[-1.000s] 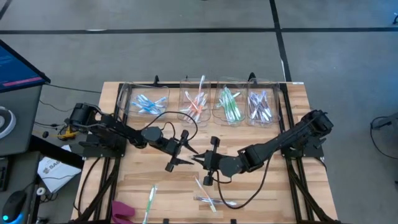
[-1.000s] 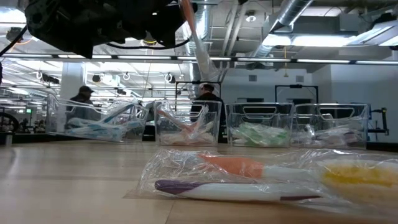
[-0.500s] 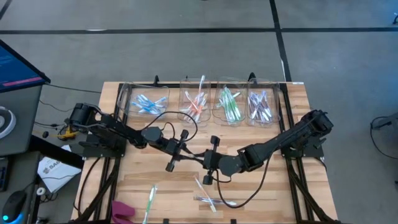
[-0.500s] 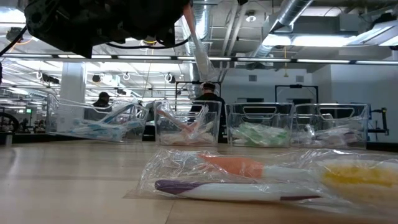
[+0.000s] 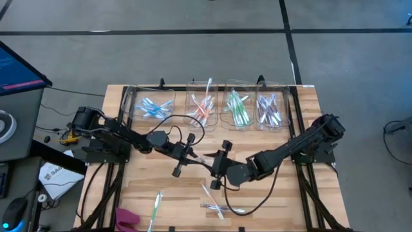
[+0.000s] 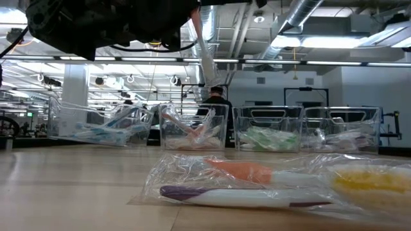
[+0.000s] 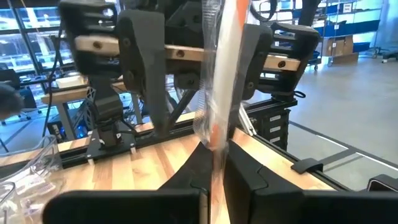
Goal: Pick & Place Toothbrushes
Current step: Put the orange toothbrush into the middle left transparent bin
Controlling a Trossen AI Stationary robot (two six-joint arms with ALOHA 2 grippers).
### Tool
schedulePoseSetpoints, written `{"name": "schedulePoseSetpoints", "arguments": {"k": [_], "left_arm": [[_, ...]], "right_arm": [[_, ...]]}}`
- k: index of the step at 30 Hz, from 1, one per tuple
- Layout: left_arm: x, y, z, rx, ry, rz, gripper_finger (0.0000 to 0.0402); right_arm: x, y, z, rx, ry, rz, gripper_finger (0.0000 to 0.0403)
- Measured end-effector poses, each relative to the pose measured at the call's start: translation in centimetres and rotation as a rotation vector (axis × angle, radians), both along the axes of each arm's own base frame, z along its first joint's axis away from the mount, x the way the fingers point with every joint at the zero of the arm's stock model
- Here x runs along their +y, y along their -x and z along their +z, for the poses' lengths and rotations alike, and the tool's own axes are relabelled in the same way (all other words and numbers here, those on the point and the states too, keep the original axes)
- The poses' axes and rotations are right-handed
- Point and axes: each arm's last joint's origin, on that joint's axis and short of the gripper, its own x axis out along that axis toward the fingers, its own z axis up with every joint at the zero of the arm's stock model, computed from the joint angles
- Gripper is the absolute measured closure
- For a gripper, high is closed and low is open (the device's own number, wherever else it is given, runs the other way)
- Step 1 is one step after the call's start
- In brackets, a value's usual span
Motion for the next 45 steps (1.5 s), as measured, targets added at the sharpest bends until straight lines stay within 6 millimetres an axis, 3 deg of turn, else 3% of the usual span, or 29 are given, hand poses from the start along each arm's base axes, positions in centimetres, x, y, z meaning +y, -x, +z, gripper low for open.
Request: {"name": "schedulePoseSetpoints", "arguments": {"k": [10, 16, 20, 25, 29, 37, 45], "left_arm": [[0.1, 0.0, -0.2, 0.027, -0.012, -0.005, 0.0393], [0.3, 0.3, 0.3, 0.018, -0.101, 0.015, 0.0393], [1.3, 1.0, 1.6, 0.009, -0.263, 0.105, 0.0393], [4.1, 1.2, 5.4, 0.016, -0.51, 0.234, 0.0393], [7.9, 0.8, 7.1, 0.082, -0.551, 0.36, 0.0392], [16.2, 2.5, 6.8, 0.181, -0.535, 0.649, 0.0367], [19.4, 2.2, 4.4, 0.215, -0.51, 0.625, 0.0351]], "right_arm": [[3.2, 3.3, -0.6, 0.019, 0.263, -0.206, 0.0146], [6.3, 5.6, -0.7, -0.008, 0.286, -0.155, 0.0133], [7.7, 6.8, -0.6, -0.022, 0.293, -0.118, 0.0133], [8.2, 7.3, -0.5, -0.039, 0.306, -0.13, 0.0133], [7.7, 6.9, -0.6, -0.051, 0.265, -0.153, 0.0133], [7.0, 6.7, -1.0, -0.046, 0.217, -0.181, 0.0133], [6.5, 6.4, -1.1, -0.035, 0.195, -0.189, 0.0133]]}}
